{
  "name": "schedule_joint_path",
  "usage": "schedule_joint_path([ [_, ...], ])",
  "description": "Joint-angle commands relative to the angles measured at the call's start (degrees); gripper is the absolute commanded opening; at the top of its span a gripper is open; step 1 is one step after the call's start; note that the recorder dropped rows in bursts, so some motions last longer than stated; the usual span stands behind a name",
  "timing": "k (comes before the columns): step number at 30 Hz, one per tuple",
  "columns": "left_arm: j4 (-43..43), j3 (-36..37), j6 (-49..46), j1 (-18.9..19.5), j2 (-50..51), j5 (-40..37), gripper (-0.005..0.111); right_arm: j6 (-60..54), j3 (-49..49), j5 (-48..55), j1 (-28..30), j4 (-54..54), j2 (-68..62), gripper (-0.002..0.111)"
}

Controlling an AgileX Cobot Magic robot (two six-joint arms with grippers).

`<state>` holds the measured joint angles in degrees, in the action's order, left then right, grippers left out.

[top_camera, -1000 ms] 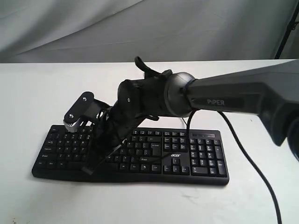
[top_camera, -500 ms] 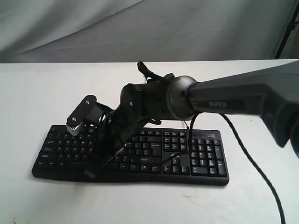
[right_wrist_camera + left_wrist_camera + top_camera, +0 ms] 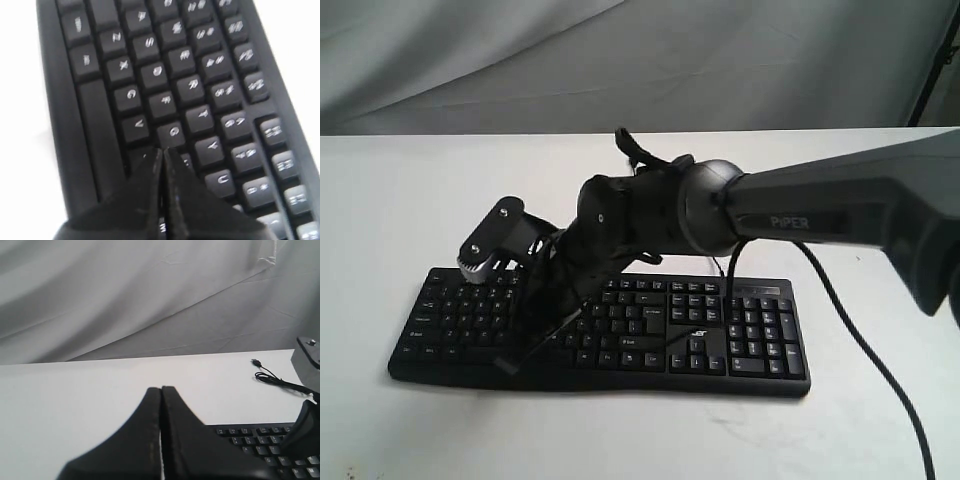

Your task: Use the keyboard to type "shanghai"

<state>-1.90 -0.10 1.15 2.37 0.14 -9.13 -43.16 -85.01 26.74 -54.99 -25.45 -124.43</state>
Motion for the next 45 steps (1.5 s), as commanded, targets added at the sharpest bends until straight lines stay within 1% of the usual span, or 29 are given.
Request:
schedule_joint_path([
  [1, 0.0, 0.1, 0.15, -0.37, -0.14, 0.34, 0.0, -1.53, -2.12, -0.88, 0.11, -0.63, 0.07, 0.0],
  [9, 0.0, 0.1, 0.15, -0.37, -0.14, 0.34, 0.0, -1.79, -9.34, 2.8, -0.36, -0.49, -4.84, 0.0],
  [31, 0.0, 0.1, 0.15, -0.37, -0.14, 0.34, 0.0, -1.32, -9.47, 2.62, -0.25, 0.68, -7.4, 0.0],
  [35, 0.0, 0.1, 0.15, -0.37, -0.14, 0.34, 0.0, -1.35, -9.47, 2.83, -0.25, 1.79, -5.69, 0.0],
  [39, 0.0, 0.1, 0.15, -0.37, -0.14, 0.34, 0.0, 1.46, -9.47, 3.75, 0.1, 4.56, -3.63, 0.0],
  [43, 0.0, 0.1, 0.15, -0.37, -0.14, 0.34, 0.0, 2.71, -9.47, 5.99, 0.93, 5.05, -3.14, 0.0],
  [45, 0.0, 0.1, 0.15, -0.37, -0.14, 0.34, 0.0, 2.85, -8.28, 5.51, 1.23, 5.05, -3.14, 0.0],
])
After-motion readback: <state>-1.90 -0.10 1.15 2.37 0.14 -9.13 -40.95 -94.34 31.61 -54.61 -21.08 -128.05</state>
